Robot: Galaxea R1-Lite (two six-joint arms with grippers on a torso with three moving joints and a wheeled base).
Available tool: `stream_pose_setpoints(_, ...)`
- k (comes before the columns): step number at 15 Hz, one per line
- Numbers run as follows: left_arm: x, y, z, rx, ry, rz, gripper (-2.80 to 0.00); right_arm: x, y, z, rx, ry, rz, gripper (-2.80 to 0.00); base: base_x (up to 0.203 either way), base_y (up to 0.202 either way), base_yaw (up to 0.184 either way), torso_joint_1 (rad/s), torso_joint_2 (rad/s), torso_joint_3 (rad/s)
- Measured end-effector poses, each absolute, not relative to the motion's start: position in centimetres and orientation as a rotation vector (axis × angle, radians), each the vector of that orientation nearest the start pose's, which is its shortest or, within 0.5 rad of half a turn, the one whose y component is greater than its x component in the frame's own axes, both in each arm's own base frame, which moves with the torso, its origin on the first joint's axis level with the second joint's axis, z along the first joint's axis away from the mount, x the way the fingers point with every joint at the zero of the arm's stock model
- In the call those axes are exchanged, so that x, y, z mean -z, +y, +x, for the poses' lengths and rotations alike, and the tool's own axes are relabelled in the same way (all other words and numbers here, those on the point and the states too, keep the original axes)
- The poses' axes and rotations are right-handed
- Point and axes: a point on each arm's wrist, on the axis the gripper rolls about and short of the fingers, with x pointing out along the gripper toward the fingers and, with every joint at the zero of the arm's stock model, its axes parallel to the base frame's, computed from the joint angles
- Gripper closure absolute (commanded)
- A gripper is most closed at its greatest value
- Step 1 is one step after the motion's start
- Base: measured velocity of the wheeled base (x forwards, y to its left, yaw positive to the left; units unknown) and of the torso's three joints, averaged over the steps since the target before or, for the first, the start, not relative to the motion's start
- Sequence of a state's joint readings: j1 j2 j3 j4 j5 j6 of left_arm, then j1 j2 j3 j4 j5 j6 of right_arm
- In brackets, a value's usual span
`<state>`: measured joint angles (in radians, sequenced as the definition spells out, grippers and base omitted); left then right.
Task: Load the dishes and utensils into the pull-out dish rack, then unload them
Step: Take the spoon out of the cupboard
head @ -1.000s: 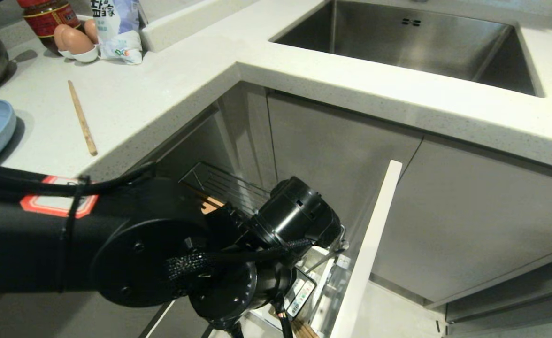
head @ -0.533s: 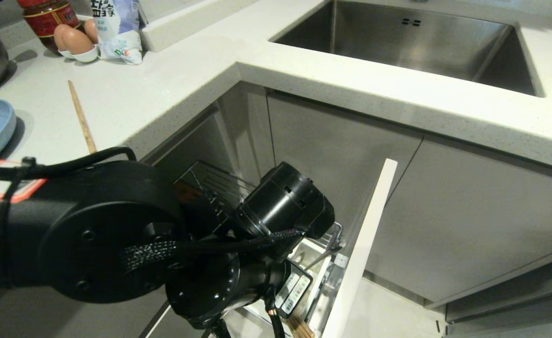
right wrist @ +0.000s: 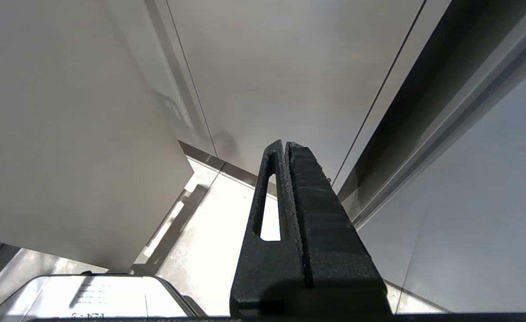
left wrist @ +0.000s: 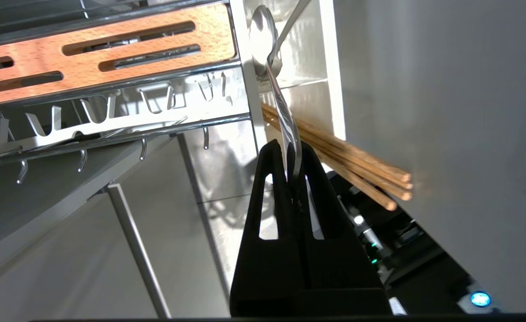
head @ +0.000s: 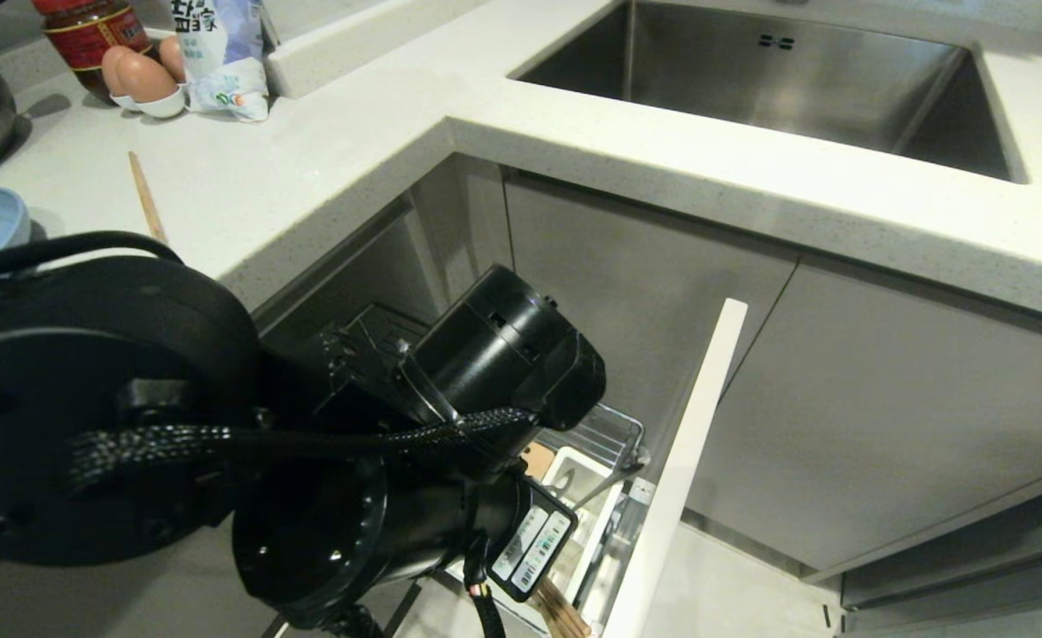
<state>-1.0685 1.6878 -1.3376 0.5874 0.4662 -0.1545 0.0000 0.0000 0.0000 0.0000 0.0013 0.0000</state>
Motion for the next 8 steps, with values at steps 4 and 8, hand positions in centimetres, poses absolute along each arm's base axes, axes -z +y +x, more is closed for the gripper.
stream_pose_setpoints(4,-24.4,-23.8,14.1,0.504,0.684,0.46,0.0,-7.5,0.0,-2.3,-0.001,0.0,0.0,0.0,0.0,0.0,0.0,0.0,0.0,0.0)
stream_pose_setpoints(8,-25.9,-22.8,13.4,0.516,0.643,0.421,0.0,-7.5,0.0,-2.3,-0.001,0.0,0.0,0.0,0.0,0.0,0.0,0.0,0.0,0.0)
